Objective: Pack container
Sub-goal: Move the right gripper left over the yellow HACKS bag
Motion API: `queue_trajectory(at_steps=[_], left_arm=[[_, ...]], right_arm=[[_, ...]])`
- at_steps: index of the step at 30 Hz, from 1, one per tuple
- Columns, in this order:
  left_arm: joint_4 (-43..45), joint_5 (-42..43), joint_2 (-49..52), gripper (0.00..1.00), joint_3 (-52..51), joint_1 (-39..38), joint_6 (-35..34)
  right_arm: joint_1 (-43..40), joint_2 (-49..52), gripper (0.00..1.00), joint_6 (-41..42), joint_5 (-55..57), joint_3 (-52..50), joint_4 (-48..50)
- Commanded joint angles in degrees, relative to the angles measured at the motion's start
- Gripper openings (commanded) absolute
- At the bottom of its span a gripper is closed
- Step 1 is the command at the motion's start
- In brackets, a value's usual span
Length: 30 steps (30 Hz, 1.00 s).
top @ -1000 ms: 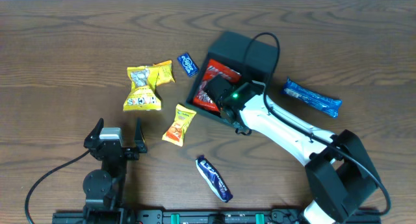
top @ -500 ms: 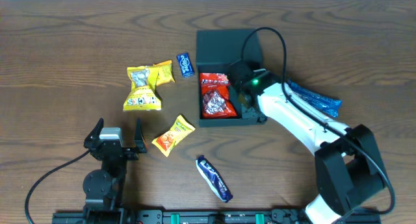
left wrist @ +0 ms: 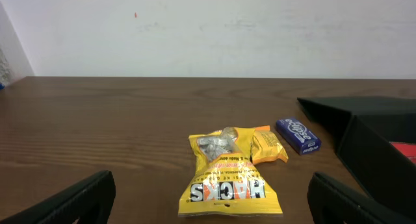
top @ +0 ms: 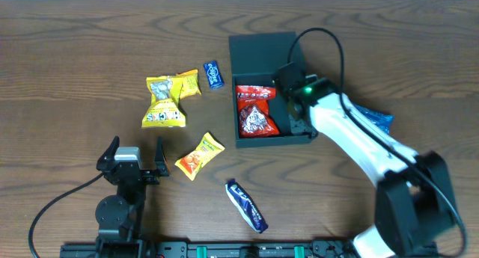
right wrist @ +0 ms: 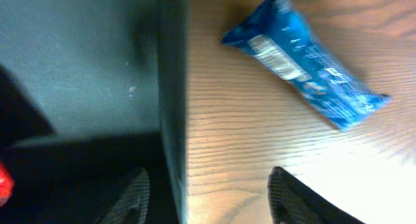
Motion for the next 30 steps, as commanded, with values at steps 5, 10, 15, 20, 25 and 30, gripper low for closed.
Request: queue_trajectory(at_steps=[5, 10, 15, 20, 25, 30], left_arm=[[-3.21, -0.46, -0.33, 0.95, -0.72, 0.33, -0.59], [-3.21, -0.46, -0.33, 0.95, -0.72, 0.33, -0.59], [-3.21, -0.46, -0.33, 0.95, -0.72, 0.33, -0.59], [-3.21, -0.46, -0.33, 0.95, -0.74, 0.33, -0.59], [-3.21, -0.46, -0.33, 0.95, -0.72, 0.33, -0.59], [-3.21, -0.46, -0.33, 0.95, -0.72, 0.33, -0.59]], right_arm=[[3.19, -15.21, 0.92, -0.11, -0.22, 0.42, -1.4], [4.81, -16.65, 0.92, -0.07, -15.96, 3.98, 1.42], [6.38, -12.24, 0.96, -0.11, -30.64, 10.93, 8.33], [8.66, -5.2, 0.98, 0.28, -34.64, 18.75, 10.27], [11.19, 3.96, 0.92, 10.62, -34.99, 28.41, 10.23], [14.69, 13.9, 0.88, 17.59, -35.06, 36.81, 12.15]])
